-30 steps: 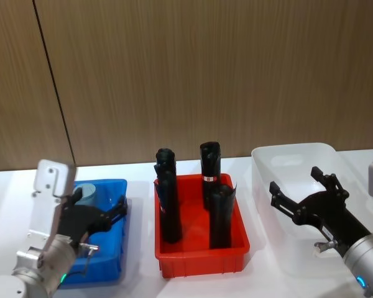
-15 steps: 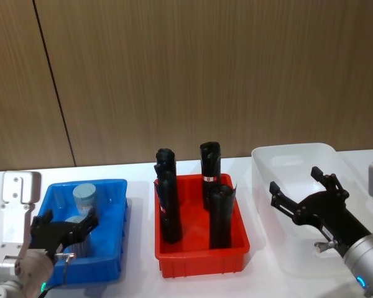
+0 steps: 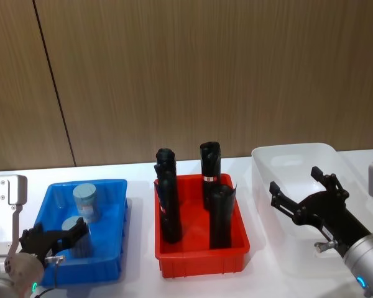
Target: Pick the cotton swabs from the blue box and place them into the white box.
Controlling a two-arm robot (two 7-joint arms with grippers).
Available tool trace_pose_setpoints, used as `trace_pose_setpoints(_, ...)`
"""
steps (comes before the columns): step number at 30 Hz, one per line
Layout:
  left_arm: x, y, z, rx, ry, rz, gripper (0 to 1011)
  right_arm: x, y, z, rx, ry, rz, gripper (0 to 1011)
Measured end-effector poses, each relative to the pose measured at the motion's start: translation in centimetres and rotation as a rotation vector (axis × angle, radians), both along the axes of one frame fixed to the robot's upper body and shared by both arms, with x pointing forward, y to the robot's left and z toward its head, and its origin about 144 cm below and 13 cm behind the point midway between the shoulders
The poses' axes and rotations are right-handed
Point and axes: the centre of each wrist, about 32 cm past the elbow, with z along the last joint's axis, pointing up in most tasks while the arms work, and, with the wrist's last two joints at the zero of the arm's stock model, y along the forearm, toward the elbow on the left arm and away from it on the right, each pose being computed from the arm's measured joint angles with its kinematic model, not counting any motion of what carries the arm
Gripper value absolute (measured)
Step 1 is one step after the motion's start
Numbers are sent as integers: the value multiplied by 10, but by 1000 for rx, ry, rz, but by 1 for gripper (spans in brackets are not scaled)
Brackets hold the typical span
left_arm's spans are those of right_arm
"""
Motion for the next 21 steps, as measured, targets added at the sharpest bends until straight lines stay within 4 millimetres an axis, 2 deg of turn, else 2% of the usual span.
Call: trace_pose_setpoints(21, 24, 11, 5, -8, 88, -22, 1004, 0, 0, 0, 0, 0, 0, 1002)
